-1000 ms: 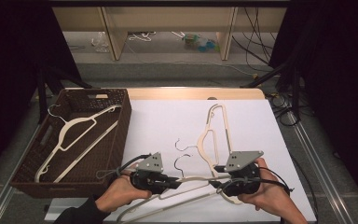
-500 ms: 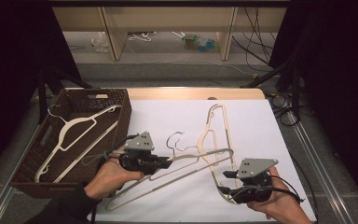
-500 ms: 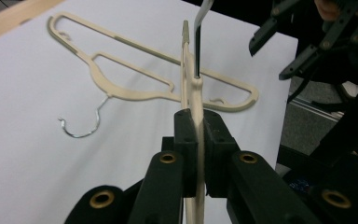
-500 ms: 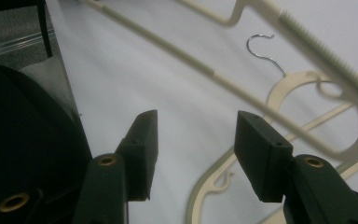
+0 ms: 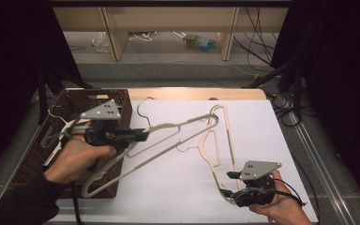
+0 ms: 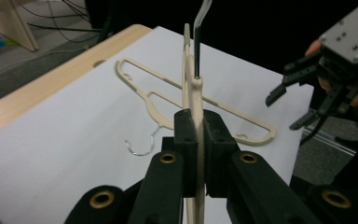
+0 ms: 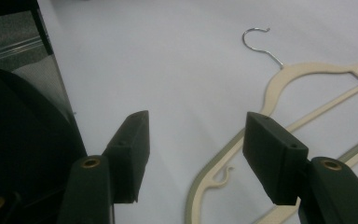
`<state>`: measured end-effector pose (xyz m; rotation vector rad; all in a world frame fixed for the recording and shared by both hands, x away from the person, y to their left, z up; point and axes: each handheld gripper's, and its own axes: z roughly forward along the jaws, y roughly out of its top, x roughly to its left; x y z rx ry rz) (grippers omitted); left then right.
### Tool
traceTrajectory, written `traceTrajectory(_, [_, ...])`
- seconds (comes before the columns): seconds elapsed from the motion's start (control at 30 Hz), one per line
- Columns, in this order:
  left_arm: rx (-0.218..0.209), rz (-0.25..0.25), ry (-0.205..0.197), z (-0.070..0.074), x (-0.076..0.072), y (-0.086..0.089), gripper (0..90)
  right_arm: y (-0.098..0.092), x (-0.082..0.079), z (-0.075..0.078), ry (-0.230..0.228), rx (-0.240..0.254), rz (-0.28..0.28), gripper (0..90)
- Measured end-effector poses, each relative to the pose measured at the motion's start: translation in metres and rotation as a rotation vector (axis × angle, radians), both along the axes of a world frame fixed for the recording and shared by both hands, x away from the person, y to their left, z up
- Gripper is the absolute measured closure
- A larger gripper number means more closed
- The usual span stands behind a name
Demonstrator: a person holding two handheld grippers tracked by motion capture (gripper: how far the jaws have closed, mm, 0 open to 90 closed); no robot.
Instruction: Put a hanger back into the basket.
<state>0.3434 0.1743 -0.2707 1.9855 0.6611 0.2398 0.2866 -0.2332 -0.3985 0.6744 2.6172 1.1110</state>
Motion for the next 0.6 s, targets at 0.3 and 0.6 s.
traceTrajectory(0.3, [0.014, 0.162, -0.039, 0.033, 0.018, 0.060, 85.7, 0.000, 0.002, -0.005, 0.011, -0.009, -0.008, 40.0])
traceTrajectory(0.6, [0.026, 0.314, -0.073, 0.032, 0.034, 0.127, 85.7, 0.001, 0.004, -0.009, 0.028, -0.019, -0.011, 39.4])
